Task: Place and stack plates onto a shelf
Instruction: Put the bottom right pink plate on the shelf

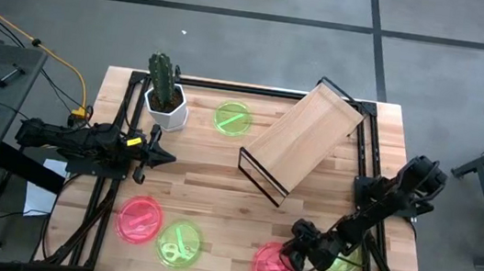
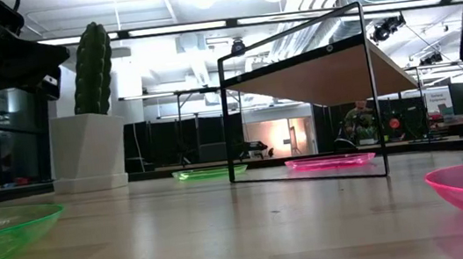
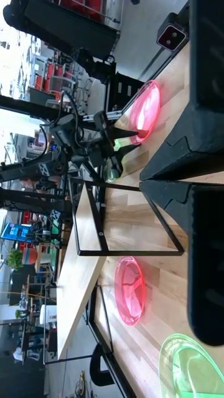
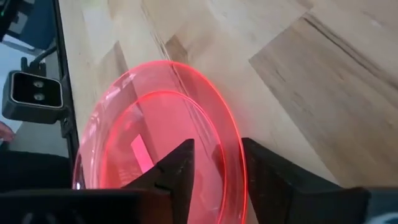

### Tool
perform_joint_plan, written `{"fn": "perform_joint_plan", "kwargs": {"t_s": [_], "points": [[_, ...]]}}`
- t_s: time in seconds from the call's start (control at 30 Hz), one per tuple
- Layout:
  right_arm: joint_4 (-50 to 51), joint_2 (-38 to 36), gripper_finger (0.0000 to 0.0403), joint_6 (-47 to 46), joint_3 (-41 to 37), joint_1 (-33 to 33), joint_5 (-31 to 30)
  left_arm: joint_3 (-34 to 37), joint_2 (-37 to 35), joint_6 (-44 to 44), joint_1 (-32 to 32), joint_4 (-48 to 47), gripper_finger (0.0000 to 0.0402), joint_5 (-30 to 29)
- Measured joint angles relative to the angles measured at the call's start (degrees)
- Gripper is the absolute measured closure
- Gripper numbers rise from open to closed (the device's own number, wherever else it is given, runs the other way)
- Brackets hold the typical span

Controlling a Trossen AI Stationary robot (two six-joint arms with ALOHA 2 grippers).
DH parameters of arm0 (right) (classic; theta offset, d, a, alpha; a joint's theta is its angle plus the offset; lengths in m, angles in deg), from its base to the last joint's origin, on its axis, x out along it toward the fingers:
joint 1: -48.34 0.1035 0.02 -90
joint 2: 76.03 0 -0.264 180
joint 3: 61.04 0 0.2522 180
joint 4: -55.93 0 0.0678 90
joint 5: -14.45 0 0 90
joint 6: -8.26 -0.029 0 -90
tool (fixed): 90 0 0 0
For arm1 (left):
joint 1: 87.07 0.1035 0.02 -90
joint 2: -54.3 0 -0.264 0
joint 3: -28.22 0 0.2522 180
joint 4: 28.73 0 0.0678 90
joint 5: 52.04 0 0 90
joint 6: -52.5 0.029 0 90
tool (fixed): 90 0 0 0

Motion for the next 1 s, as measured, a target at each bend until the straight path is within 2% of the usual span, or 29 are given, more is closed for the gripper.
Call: {"fn": "perform_joint_plan", "kwargs": {"t_s": [0.1, 0.23, 0.27, 0.37, 0.6, 0.9, 1.0], "points": [[0.9, 0.0, 0.0307, 3.2, 0.0, 0.0, 0.0, 0.0, 0.0, 0.0, 0.0, 0.0, 0.0401, 0.0], [2.2, 0.0, 0.0384, 3.0, -0.1, -0.9, 1.0, 0.0, 0.0, 0.0, 0.0, 0.0, 0.0401, 0.0], [2.1, 0.0, 0.0393, 2.8, -0.1, -1.4, 1.5, 0.0, 0.0, 0.0, 0.0, 0.0, 0.0401, 0.0], [0.3, 0.1, 0.0393, 0.3, -0.2, -2.8, 2.9, 0.0, 0.0, 0.0, 0.0, 0.0, 0.0401, 0.0], [-10.0, 0.5, 0.0402, 0.7, -0.4, -5.4, 5.1, 0.0, 0.0, 0.0, 0.0, 0.0, 0.0401, 0.0], [-25.9, 0.4, 0.0403, 6.3, -0.4, -9.5, 5.6, 0.0, 0.0, 0.0, 0.0, 0.0, 0.0401, 0.0], [-31.3, 0.4, 0.0403, 7.9, -0.4, -11.4, 8.0, 0.0, 0.0, 0.0, 0.0, 0.0, 0.0401, 0.0]]}}
